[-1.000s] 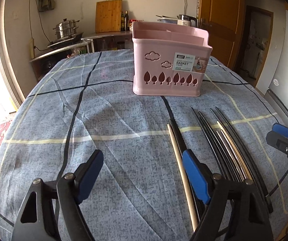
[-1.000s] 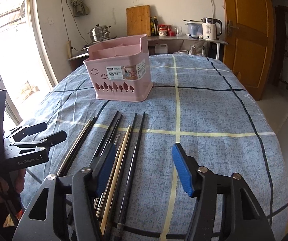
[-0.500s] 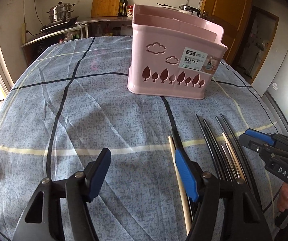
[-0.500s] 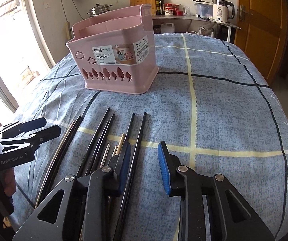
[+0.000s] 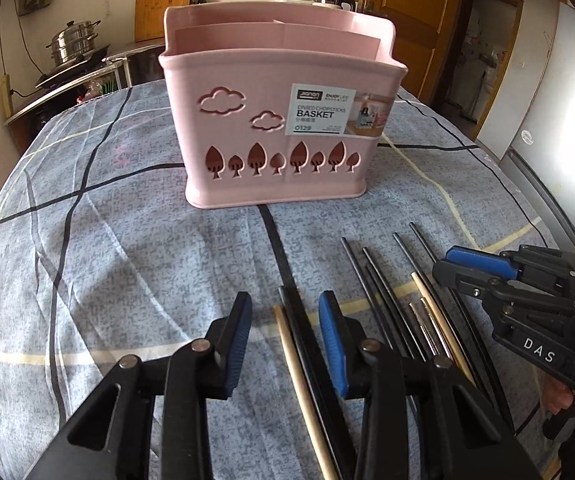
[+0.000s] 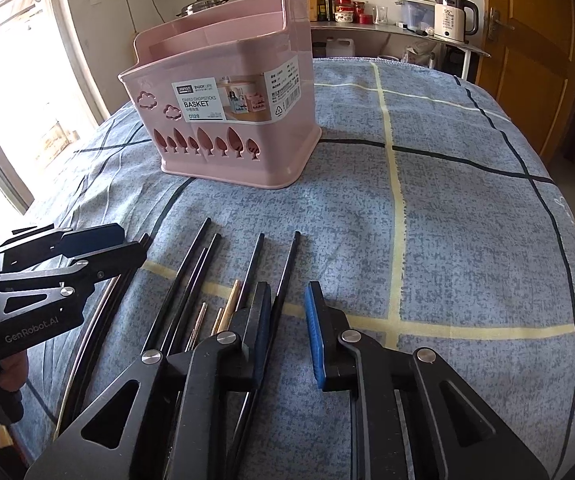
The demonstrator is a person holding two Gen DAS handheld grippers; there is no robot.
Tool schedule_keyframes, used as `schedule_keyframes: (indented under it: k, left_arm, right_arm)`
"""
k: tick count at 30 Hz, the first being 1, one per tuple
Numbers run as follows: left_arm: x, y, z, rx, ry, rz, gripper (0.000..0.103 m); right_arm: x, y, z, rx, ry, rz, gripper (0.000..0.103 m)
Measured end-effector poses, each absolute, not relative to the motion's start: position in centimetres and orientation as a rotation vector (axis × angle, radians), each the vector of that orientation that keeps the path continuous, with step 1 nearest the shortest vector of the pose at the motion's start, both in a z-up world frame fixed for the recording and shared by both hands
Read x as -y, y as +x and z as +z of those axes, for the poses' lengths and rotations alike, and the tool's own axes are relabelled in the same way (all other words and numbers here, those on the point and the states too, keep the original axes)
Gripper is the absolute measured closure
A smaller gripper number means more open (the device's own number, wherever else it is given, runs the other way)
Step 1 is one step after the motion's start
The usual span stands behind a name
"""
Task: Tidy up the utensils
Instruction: 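Lower the right gripper onto a black chopstick and close it while the left gripper grasps another chopstick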
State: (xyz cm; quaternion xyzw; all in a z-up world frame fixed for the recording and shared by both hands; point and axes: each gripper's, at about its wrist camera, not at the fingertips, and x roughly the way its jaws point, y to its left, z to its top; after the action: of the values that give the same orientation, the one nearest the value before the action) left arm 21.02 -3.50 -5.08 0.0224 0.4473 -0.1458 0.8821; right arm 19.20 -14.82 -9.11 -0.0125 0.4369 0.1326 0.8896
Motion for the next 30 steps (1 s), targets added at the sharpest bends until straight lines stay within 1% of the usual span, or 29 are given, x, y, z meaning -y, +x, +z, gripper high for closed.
schedule_keyframes:
  k: [7,12,19,21,28,30]
  left_arm:
    - [4.6,22.2,-4.5,-0.958,0.003,-0.349,0.066]
    - [5.6,23.6,-5.2,-0.995,-0.006,-0.34,0.066]
    - [7.4,23.8,-5.3,-0.987,0.078,-0.317,0.067]
    - [7.7,23.9,-5.4,-0.988,0.088,-0.305,0.074]
    - [7.9,24.0,-5.5,-0.994,0.114,-0.292,0.089]
    - [8.1,24.1,-5.5,-0.999,0.122,-0.296,0.091]
  right_arm:
    - [14.8,19.3,-9.1,-0.908,-0.027,0.275,0.087]
    - [15.0,19.5,-9.1,-0.911,-0.02,0.273,0.089]
    - [15.2,19.5,-9.1,-0.907,-0.014,0.276,0.089]
    - [15.2,19.6,-9.2,-0.907,-0.011,0.275,0.09]
    - [15.0,19.8,-9.1,-0.923,-0.015,0.27,0.092]
    - [14.8,20.1,-9.0,-0.939,-0.023,0.27,0.092]
